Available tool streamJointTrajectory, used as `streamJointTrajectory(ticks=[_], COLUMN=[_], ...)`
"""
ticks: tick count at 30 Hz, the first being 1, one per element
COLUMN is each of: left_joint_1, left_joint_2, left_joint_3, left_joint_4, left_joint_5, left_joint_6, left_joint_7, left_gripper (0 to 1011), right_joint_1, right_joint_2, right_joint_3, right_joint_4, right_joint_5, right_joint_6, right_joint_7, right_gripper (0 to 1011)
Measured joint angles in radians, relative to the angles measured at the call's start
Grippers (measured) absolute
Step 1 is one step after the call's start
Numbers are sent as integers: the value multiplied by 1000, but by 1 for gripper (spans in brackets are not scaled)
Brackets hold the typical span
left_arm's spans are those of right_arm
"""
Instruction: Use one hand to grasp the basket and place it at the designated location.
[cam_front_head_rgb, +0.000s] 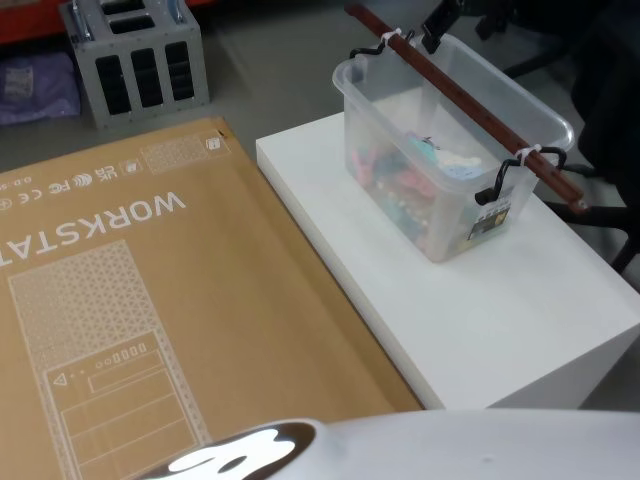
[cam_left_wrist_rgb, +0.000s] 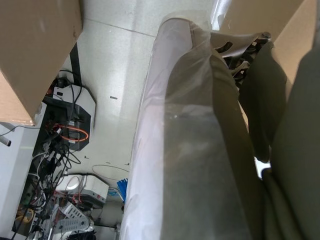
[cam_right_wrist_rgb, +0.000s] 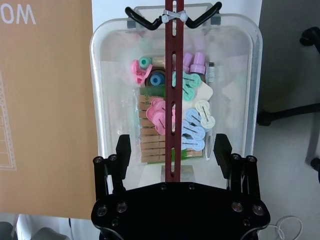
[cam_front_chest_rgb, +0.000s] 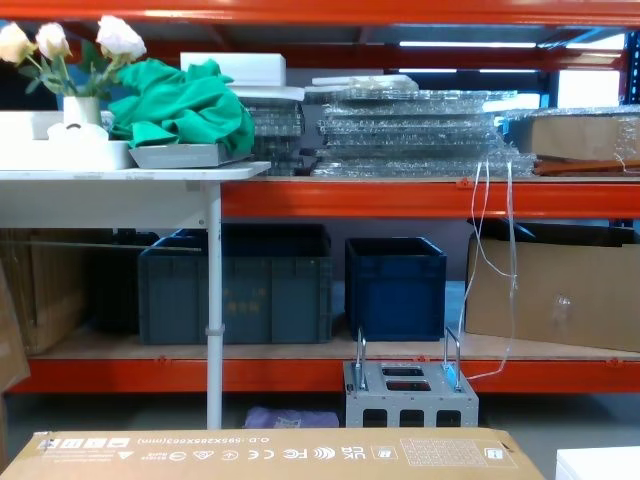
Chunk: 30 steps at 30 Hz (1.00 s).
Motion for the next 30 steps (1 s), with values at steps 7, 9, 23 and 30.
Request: streamJointTrajectory(ticks=[7, 9, 23, 30], left_joint_1=[0, 0, 0, 0], left_joint_2=[0, 0, 0, 0], left_joint_3=[0, 0, 0, 0], left_joint_4=[0, 0, 0, 0], left_joint_5=[0, 0, 0, 0], left_joint_6=[0, 0, 0, 0], left_joint_7=[0, 0, 0, 0], left_gripper=[0, 0, 0, 0], right_joint_1=[0, 0, 0, 0], right_joint_2=[0, 0, 0, 0], right_joint_3=[0, 0, 0, 0], right_joint_4=[0, 0, 0, 0], right_joint_5=[0, 0, 0, 0], right_joint_6=[0, 0, 0, 0], right_joint_7=[0, 0, 0, 0], right_gripper=[1001, 1001, 1001, 1001])
